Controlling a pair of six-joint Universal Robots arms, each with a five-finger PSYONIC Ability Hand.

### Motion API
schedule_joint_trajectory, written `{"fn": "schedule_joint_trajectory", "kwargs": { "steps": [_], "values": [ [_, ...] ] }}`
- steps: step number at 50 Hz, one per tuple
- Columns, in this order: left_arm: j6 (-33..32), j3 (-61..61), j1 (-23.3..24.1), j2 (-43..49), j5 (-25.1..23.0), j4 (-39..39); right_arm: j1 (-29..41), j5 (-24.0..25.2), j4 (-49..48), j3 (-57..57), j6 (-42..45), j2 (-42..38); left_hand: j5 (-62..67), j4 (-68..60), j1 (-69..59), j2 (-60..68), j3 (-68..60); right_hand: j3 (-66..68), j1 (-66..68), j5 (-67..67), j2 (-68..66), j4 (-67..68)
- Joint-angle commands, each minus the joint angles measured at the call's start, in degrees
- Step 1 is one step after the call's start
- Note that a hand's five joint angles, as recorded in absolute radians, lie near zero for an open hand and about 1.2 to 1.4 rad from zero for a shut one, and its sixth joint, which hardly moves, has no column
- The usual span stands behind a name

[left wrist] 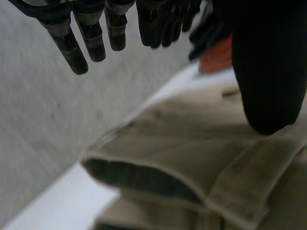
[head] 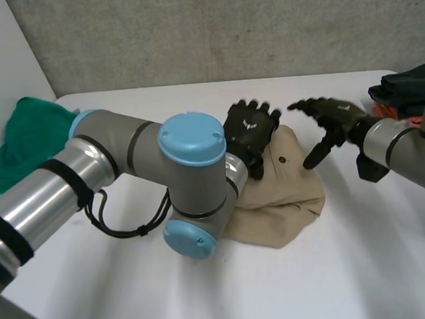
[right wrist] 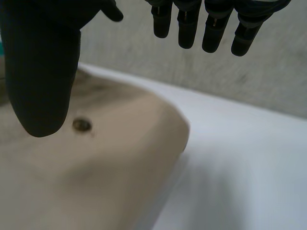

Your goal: Fold the laundry.

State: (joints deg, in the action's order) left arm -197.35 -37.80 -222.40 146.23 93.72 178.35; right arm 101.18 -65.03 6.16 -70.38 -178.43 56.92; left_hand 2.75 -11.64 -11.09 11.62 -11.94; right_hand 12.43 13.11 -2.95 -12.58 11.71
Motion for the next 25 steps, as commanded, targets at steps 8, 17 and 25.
{"fn": "schedule_joint_trajectory", "kwargs": {
  "steps": [8, 17, 25],
  "values": [
    [-5.76, 1.06, -0.76, 3.88, 9.99, -15.93, 3.41, 2.37, 3.06, 5.43, 13.54, -12.18, -0.68, -0.43, -0.98, 0.44, -0.13, -2.43, -3.11, 2.95, 2.58, -1.71],
    [-8.23, 0.89, -0.76, 5.21, 9.38, -16.02, 4.29, -3.52, 3.15, 5.52, 22.86, -13.33, -1.02, -0.09, -0.64, 0.10, 0.21, -2.43, -3.11, 2.95, 2.58, -1.71],
    [-7.79, 1.24, -1.72, 1.35, 9.02, -16.11, 4.47, -4.05, 2.72, 3.95, 23.13, -5.18, -2.75, 1.64, 1.09, -1.62, 1.94, -2.43, -3.11, 2.95, 2.58, -1.71]
  ]
}}
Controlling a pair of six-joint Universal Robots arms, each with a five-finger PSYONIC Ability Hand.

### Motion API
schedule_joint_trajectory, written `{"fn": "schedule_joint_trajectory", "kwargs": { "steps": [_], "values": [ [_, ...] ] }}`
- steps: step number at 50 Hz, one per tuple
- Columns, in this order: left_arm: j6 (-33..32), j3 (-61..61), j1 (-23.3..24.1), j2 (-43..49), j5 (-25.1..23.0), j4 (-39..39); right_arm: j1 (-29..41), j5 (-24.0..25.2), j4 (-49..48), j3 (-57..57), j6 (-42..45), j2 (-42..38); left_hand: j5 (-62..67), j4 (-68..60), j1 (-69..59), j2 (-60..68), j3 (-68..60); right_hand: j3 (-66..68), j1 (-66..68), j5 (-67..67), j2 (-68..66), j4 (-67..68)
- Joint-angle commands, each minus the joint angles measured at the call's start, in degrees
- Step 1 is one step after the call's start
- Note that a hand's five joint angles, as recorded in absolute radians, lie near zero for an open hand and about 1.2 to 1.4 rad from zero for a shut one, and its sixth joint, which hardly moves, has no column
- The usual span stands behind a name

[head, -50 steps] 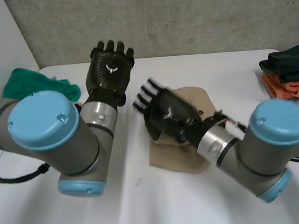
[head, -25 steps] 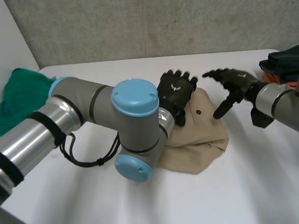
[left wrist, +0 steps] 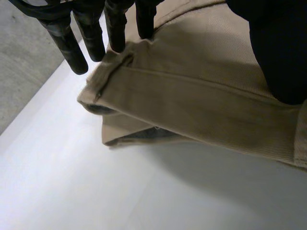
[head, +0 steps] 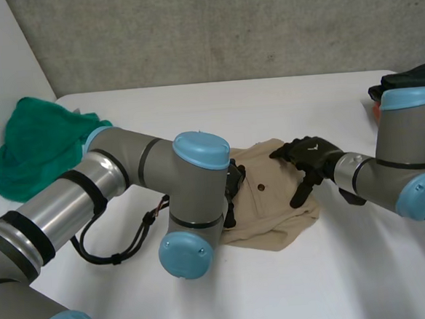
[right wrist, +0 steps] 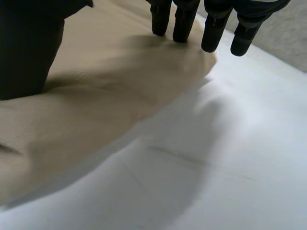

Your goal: Fold the laundry.

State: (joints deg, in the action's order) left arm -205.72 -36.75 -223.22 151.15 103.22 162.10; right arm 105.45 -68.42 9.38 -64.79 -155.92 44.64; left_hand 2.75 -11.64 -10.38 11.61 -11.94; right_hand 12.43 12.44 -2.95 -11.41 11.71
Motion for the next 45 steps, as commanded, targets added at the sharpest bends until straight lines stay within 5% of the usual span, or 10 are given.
{"fn": "schedule_joint_trajectory", "kwargs": {
  "steps": [1, 7, 14, 24, 45],
  "values": [
    [0.75, -0.51, -1.16, -6.19, -0.65, 0.41, 0.11, -0.66, -0.59, -2.09, 0.61, 8.35, -2.75, 1.64, 0.38, -1.61, 1.94, -2.43, -2.44, 2.95, 1.41, -1.71],
    [2.68, -2.00, -1.78, -14.47, -5.57, 0.94, -0.33, -0.84, -4.62, -8.58, 0.79, 16.18, -2.75, 1.64, 0.38, -1.61, 1.94, -2.43, -2.44, 2.95, 1.41, -1.71],
    [10.50, -5.43, -3.80, -23.61, -13.30, 1.64, -0.41, 0.39, -19.90, -28.08, 2.63, 28.92, -2.75, 1.64, 0.38, -1.61, 1.94, -2.43, -2.44, 2.95, 1.41, -1.71],
    [22.45, -12.46, -11.18, -26.70, -30.61, 0.94, 0.11, 10.40, -38.02, -52.88, 12.29, 31.39, -1.36, 0.25, -1.01, -0.22, 0.55, -2.43, -2.44, 2.95, 1.41, -1.71],
    [23.25, -15.72, -10.83, -26.96, -31.06, 1.47, 2.66, 7.16, -47.26, -43.23, 17.14, 13.90, -1.19, 0.08, -1.18, -0.05, 0.38, 5.56, 5.55, -5.04, -6.58, 6.28]
  ]
}}
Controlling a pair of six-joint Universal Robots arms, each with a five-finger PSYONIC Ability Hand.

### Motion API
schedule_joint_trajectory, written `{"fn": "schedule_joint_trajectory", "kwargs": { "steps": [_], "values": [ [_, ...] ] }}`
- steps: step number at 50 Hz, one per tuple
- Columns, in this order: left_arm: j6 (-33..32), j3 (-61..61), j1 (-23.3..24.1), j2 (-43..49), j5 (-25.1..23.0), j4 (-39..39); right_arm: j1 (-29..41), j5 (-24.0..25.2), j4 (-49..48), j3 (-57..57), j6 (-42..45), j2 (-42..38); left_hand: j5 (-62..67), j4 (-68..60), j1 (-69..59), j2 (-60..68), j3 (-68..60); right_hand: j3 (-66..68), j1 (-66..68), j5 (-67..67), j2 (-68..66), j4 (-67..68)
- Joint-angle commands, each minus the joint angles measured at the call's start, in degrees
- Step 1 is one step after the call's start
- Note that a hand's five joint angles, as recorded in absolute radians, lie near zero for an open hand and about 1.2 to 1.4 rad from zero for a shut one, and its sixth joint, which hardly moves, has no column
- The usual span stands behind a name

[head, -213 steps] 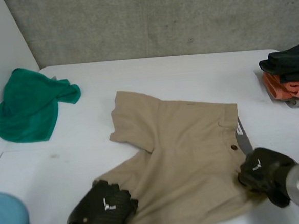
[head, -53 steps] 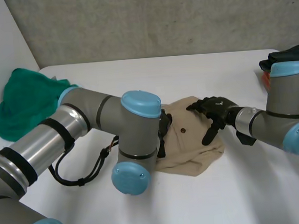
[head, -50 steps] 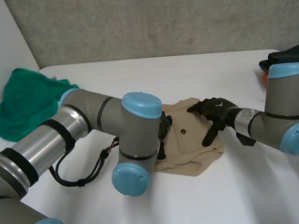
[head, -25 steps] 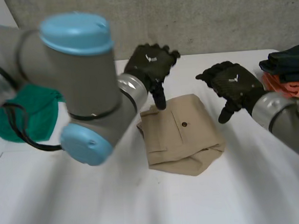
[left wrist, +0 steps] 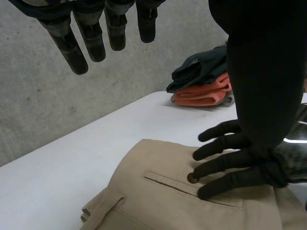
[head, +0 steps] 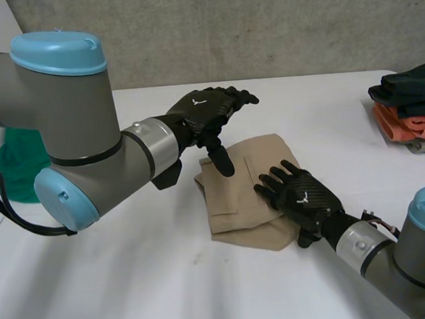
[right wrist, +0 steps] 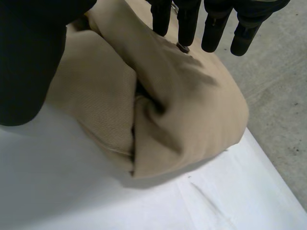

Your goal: Fold the laundry.

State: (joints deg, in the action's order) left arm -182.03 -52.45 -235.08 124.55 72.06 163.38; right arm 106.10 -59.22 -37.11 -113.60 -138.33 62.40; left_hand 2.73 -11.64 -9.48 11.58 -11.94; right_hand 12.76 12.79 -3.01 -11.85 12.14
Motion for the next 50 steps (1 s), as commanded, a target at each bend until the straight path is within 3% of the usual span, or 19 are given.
{"fn": "schedule_joint_trajectory", "kwargs": {
  "steps": [1, 17, 20, 21, 29, 36, 43, 50],
  "values": [
    [-0.43, -0.02, 1.20, -0.36, 0.10, 0.18, 2.18, -2.30, -0.77, 6.11, -0.54, -4.04, -1.17, 0.08, -2.08, -0.02, 0.38, 5.56, 5.53, -5.32, -6.48, 6.18],
    [-0.52, -2.65, 2.52, -1.77, 0.10, 0.36, 5.52, -4.85, -0.60, 15.95, -4.84, -8.43, -1.00, -0.09, -2.25, 0.15, 0.21, 22.54, 22.50, -22.29, -23.45, 23.16],
    [-0.52, -2.83, 2.52, -2.03, 0.10, 0.36, 6.14, -5.20, -0.42, 18.59, -5.46, -10.27, -1.00, -0.09, -2.25, 0.15, 0.21, 46.17, 46.14, -45.92, -47.08, 46.79],
    [-0.52, -2.83, 2.52, -2.12, 0.10, 0.36, 6.14, -5.55, 0.10, 19.99, -5.64, -10.71, -1.00, -0.09, -2.25, 0.15, 0.21, 67.03, 66.99, -66.78, -67.94, 67.65],
    [-0.52, -2.83, 2.35, -4.40, 0.01, 0.36, 5.35, -11.17, 0.10, 24.82, -6.34, -7.65, -1.00, -0.09, -2.25, 0.15, 0.21, 67.24, 67.21, -66.99, -68.15, 67.86],
    [-0.43, -2.83, 2.43, -6.86, 0.01, 1.24, 1.22, -11.35, 0.19, 30.71, -8.18, -2.55, -1.34, 0.24, -1.91, -0.19, 0.55, 67.24, 67.21, -66.99, -68.15, 67.86],
    [-0.08, -2.83, 3.05, -8.97, 0.01, 2.38, -7.65, -8.55, 0.02, 40.91, -15.21, -0.43, -1.34, 0.24, -1.91, -0.19, 0.55, 67.24, 67.21, -66.99, -68.15, 67.86],
    [-0.16, -2.92, 5.07, -8.98, -0.08, 2.38, -20.30, -2.92, -0.95, 54.00, -29.70, -5.70, -1.34, 0.24, -1.91, -0.19, 0.55, 67.24, 67.21, -66.99, -68.15, 67.86]
  ]
}}
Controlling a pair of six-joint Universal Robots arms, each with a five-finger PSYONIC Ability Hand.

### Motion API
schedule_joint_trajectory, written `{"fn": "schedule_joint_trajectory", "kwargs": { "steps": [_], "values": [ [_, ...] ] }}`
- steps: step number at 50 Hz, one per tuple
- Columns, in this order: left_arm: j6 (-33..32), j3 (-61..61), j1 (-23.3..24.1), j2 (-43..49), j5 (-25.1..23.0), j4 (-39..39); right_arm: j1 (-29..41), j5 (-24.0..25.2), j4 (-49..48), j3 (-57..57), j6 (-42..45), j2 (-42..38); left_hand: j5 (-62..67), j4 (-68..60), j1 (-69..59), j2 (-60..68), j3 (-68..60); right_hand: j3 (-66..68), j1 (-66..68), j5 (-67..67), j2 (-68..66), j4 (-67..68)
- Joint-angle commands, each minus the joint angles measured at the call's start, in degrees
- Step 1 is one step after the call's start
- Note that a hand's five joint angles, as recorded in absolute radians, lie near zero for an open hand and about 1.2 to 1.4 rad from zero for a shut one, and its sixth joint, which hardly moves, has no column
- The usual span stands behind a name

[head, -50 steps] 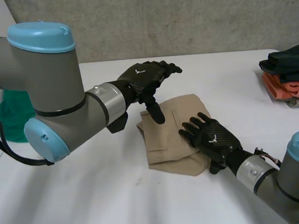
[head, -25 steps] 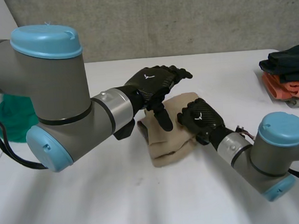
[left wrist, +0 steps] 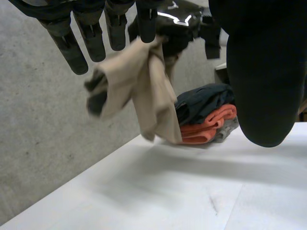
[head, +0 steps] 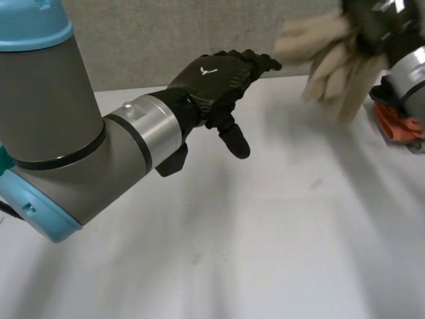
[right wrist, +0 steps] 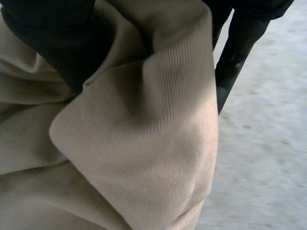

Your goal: Fold the laundry.

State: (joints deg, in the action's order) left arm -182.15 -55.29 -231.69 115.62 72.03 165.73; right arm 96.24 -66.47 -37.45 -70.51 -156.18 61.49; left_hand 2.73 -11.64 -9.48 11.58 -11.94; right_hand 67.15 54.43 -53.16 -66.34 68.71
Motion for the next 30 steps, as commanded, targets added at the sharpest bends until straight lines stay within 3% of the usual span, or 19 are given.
{"fn": "schedule_joint_trajectory", "kwargs": {
  "steps": [1, 9, 18, 25, 30],
  "values": [
    [-0.04, -0.08, 1.85, -0.13, -0.05, 0.03, -11.85, 4.68, -0.61, 12.31, -13.52, -5.85, -1.51, 0.41, -1.74, -0.36, 0.71, 12.85, 25.57, -16.84, -13.66, 11.29],
    [-0.48, -0.70, 4.58, -0.13, -0.31, 0.21, -21.88, 6.00, -6.57, 20.85, -23.73, -16.83, -1.51, 0.41, -1.74, -0.36, 0.72, 12.85, 25.57, -16.84, -13.66, 11.29],
    [-0.57, -0.70, 5.28, 0.31, -0.14, 0.30, -27.77, 13.46, -15.90, 21.03, -33.92, -30.89, -1.17, 0.08, -2.08, -0.02, 0.38, 12.85, 25.57, -16.84, -13.66, 11.29],
    [-0.57, -0.87, 5.28, 0.75, -0.05, 0.30, -29.27, 15.32, -16.43, 18.57, -34.99, -34.25, -1.00, -0.09, -2.25, 0.15, 0.21, 12.85, 25.57, -16.84, -13.66, 11.29],
    [-0.66, -0.96, 5.37, 0.84, -0.05, 0.30, -31.99, 19.52, -16.52, 16.54, -34.90, -34.25, -1.00, -0.09, -2.25, 0.15, 0.21, 12.85, 25.57, -16.84, -13.66, 11.29]
  ]
}}
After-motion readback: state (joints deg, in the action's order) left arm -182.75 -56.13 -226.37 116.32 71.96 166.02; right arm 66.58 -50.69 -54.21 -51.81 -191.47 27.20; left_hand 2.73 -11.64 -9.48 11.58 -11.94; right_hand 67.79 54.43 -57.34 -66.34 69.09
